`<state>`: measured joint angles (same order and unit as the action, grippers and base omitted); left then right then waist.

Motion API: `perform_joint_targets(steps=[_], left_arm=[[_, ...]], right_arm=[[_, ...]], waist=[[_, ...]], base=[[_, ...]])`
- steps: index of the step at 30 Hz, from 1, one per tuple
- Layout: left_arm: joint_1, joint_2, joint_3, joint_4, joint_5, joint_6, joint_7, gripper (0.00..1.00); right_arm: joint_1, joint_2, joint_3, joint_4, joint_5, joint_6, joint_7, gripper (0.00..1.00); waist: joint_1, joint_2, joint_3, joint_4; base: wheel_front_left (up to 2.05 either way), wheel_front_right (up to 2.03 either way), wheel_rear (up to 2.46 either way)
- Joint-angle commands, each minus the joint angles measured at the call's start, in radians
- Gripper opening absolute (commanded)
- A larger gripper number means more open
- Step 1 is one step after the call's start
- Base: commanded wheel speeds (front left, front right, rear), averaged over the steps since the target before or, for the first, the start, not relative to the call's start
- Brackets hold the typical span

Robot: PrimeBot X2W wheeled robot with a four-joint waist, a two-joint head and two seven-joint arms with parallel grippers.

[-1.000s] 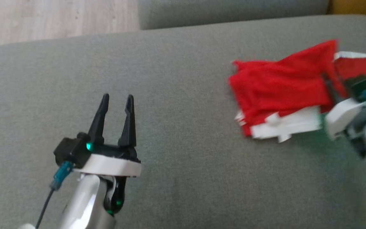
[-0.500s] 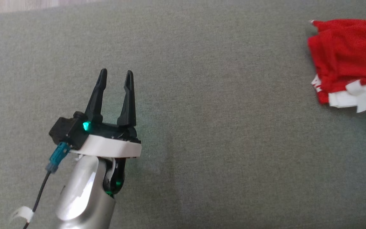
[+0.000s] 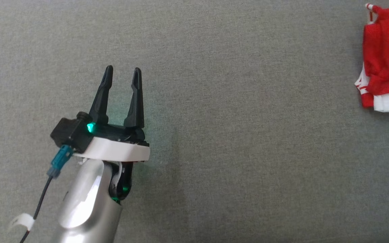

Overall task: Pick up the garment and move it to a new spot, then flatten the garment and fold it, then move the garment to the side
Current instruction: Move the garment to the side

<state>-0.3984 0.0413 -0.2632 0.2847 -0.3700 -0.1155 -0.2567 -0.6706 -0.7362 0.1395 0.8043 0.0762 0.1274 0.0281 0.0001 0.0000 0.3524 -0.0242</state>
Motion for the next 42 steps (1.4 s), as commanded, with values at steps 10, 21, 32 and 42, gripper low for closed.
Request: perform_joint_targets(steps=[10, 21, 32, 42], left_arm=[[-0.016, 0.009, 0.047, -0.01, 0.002, -0.009, -0.005, 1.0], [0.083, 0.009, 0.135, -0.022, 0.008, -0.004, -0.005, 1.0], [0.198, 0.009, 0.195, -0.042, 0.02, -0.005, -0.005, 1.0], [0.266, 0.009, 0.189, -0.035, -0.005, -0.007, -0.005, 1.0]], right_arm=[[-0.007, 0.044, -0.096, -0.064, -0.074, 0.003, -0.031, 1.0], [0.066, 0.275, -0.106, -0.27, -0.066, 0.003, -0.082, 1.0], [0.22, 0.562, -0.16, -0.427, 0.021, 0.003, -0.179, 1.0], [0.396, 0.682, -0.193, -0.395, 0.082, 0.003, -0.27, 1.0]], waist=[[-0.0001, 0.0, -0.059, -0.004], [-0.0001, 0.0, -0.255, -0.006], [-0.0001, 0.0, -0.381, 0.025], [-0.0001, 0.0, -0.407, 0.053]], base=[[0.0, 0.0, 0.0], [0.0, 0.0, 0.0], [0.0, 0.0, 0.0], [0.0, 0.0, 0.0]])
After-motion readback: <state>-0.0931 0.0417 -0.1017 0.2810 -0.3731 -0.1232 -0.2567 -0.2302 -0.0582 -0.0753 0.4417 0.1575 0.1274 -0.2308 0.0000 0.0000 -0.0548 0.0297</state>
